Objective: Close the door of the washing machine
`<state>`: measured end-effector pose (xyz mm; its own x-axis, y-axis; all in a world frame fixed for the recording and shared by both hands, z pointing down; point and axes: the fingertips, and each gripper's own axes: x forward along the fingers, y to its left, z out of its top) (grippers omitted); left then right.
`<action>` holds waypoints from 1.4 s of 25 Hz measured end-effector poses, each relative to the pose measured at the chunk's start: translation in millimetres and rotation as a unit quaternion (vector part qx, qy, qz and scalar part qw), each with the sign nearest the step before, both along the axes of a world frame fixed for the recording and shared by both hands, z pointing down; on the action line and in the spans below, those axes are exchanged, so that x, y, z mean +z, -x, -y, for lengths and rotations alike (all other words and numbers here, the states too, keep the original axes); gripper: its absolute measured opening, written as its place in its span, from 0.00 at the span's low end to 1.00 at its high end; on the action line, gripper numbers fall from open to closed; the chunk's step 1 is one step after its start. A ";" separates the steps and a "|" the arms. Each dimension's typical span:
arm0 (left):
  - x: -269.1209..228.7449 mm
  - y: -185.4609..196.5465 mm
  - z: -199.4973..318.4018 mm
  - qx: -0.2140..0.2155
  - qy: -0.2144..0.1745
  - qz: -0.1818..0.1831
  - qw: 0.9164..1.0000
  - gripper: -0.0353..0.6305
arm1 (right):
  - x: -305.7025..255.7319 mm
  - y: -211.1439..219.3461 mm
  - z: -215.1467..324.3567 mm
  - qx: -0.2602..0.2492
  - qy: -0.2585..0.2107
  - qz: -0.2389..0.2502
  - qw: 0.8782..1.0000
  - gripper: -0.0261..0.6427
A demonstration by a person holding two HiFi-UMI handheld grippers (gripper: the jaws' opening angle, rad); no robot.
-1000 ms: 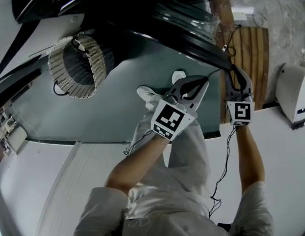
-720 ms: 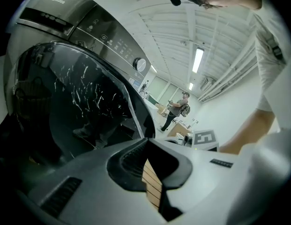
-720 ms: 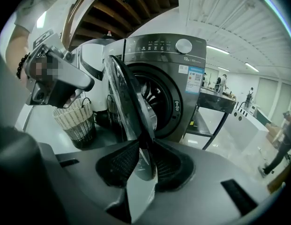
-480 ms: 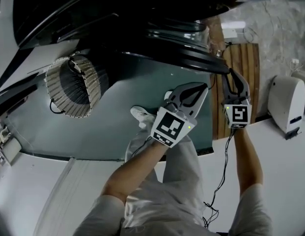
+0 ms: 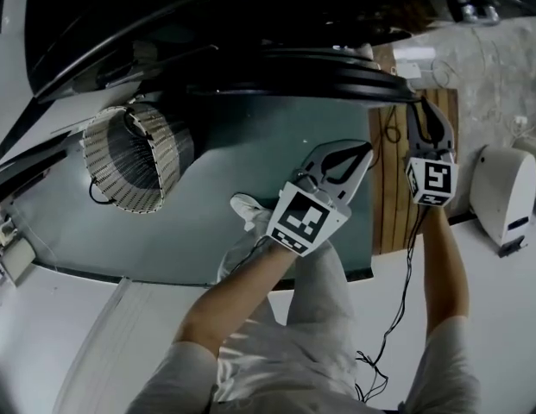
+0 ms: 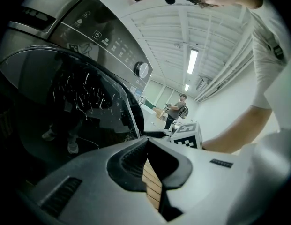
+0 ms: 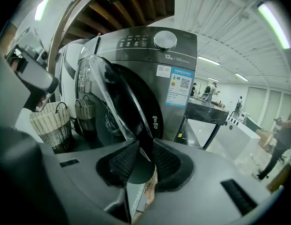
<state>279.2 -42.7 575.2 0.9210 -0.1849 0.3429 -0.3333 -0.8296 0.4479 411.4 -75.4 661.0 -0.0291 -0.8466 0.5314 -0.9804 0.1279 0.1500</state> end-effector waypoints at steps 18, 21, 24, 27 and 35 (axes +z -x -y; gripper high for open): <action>-2.6 -1.4 54.6 -0.028 -0.033 -0.010 0.999 0.06 | 1.0 -25.8 78.8 0.077 -0.026 0.024 0.996 0.14; -4.5 -4.7 71.1 -0.041 -0.052 -0.007 0.998 0.06 | 1.0 -26.9 80.2 0.090 -0.025 0.029 0.995 0.14; -7.5 -4.8 79.9 -0.052 -0.057 -0.011 0.997 0.06 | 1.0 -26.4 81.2 0.106 -0.026 0.033 0.993 0.13; -6.9 -2.1 78.5 -0.054 -0.055 -0.014 0.997 0.06 | 1.9 -25.7 83.0 0.123 -0.030 0.044 0.991 0.10; -8.8 12.1 66.5 -0.058 -0.051 -0.013 0.997 0.06 | 4.3 -27.3 90.5 0.131 -0.028 0.052 0.990 0.07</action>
<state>267.1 -109.2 566.4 0.8996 -0.3239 0.2929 -0.4193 -0.8281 0.3720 438.7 -165.9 665.2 0.1440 -0.8605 0.4886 -0.9892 -0.1394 0.0462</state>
